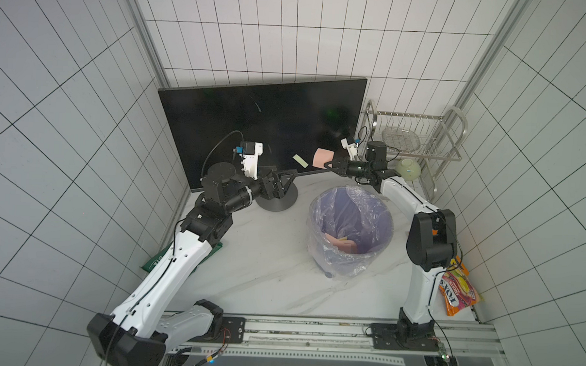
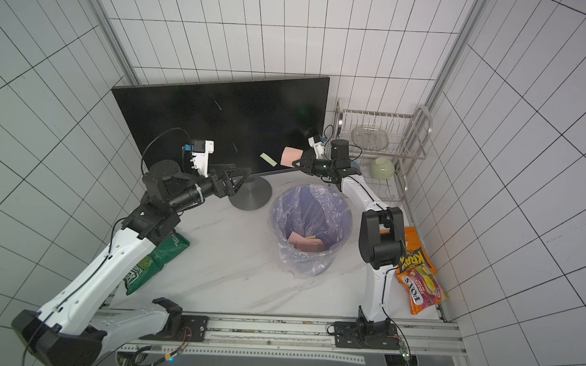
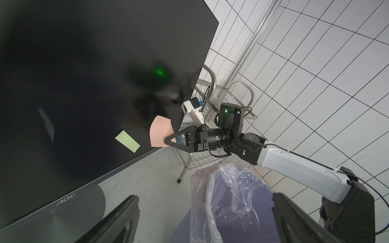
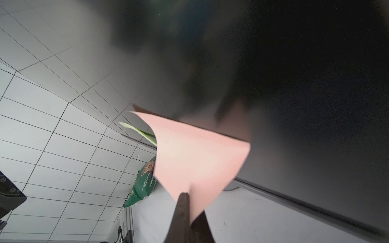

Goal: Remove the sticky note from the monitor
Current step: Tear off the sticky note from the monitor, then place the sticky note in the trash bin.

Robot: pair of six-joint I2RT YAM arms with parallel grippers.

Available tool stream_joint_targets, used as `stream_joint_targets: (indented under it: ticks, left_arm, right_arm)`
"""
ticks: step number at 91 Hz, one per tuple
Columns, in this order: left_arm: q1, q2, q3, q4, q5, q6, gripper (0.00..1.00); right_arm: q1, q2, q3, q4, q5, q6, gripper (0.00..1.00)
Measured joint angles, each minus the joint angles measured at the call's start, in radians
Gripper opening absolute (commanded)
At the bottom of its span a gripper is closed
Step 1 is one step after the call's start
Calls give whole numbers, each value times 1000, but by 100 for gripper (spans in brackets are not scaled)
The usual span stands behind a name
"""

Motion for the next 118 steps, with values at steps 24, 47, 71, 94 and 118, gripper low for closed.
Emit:
stream_joint_targets:
  ticks: [24,47,71,94,118]
  left_arm:
    - [0,0,0,0,1,0,99]
    - [0,0,0,0,3,0,99]
    - [0,0,0,0,3,-1,99]
    - [0,0,0,3,5,-6,99]
    - [0,2,0,25,13,-19,99]
  right_arm:
    - [0,-32,-36,-5,23,-18,0]
    - [-3,-167,-104,-46,72,-78,0]
    - [-25,-352,-119,-203,152,-252,0]
    - [-29,-736,-338,-393,209,-447,0]
    - [28,-917,-408,-609,323,-593,5]
